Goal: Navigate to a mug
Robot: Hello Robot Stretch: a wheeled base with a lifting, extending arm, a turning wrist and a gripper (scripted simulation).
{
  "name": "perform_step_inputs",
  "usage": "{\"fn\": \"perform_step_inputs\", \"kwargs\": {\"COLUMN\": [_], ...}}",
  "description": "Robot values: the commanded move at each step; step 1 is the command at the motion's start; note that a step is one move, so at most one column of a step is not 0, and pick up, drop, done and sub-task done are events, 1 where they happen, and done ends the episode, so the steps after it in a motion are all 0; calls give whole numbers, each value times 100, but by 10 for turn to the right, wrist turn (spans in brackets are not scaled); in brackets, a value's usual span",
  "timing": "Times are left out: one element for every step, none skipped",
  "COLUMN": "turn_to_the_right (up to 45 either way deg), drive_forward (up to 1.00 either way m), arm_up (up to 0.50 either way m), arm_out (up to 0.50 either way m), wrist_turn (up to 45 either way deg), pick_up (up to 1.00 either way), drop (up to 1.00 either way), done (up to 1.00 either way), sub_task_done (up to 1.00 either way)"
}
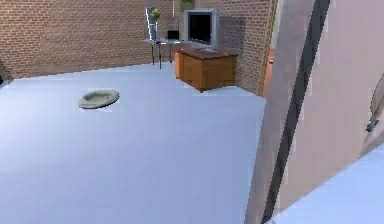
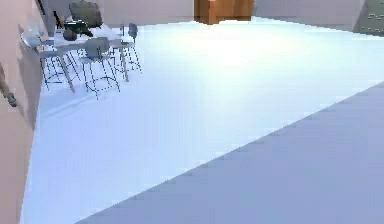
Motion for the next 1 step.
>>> {"fn": "perform_step_inputs", "kwargs": {"turn_to_the_right": [-180], "drive_forward": [0], "arm_up": [0], "arm_out": [0], "wrist_turn": [0], "pick_up": [0], "drop": [0], "done": [0], "sub_task_done": [0]}}
